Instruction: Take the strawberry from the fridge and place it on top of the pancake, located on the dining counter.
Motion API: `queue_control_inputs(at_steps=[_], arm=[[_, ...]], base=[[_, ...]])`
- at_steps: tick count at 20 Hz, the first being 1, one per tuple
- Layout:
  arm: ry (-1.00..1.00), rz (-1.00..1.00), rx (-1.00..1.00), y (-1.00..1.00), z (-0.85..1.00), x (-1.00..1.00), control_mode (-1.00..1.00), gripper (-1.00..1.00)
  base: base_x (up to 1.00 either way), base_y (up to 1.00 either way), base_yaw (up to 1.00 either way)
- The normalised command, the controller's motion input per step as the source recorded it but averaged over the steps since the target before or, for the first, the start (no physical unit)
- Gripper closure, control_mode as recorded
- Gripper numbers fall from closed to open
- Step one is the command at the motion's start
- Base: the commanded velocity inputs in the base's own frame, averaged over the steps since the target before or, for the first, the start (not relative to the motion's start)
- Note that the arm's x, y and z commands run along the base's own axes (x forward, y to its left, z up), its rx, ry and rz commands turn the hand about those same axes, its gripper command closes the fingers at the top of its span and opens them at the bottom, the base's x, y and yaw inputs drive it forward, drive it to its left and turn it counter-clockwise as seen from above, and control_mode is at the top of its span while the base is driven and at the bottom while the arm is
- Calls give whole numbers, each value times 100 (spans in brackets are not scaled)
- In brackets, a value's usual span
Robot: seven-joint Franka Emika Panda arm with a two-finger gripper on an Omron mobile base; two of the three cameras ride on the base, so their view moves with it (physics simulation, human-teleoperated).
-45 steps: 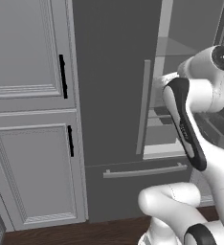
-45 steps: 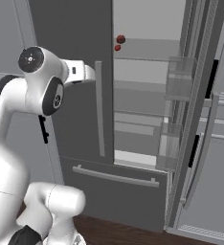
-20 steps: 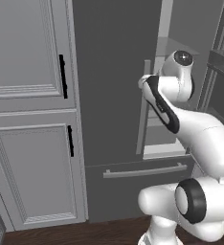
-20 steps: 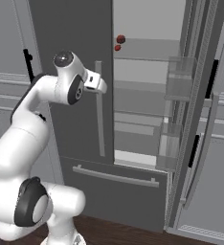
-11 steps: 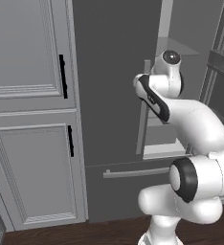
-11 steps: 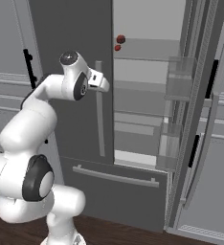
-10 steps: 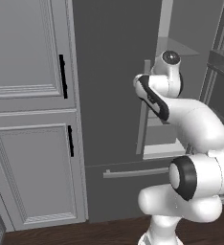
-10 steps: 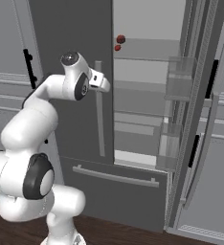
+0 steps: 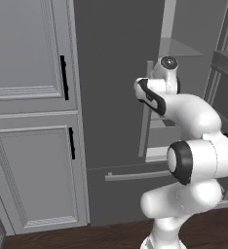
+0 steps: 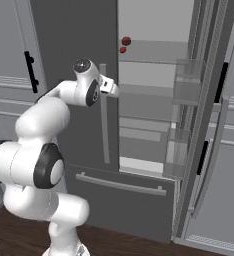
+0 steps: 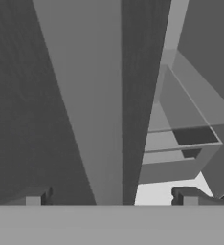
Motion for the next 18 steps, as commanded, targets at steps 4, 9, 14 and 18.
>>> queue_control_inputs(at_steps=[4,9,14,18], arm=[[0,0,0,0,-16,46,-100,-100],[0,0,0,0,-15,44,-100,-100],[0,0,0,0,-16,42,-100,-100],[-11,0,0,0,-32,32,-100,-100]], base=[[0,0,0],[0,0,0],[0,0,0],[0,0,0]])
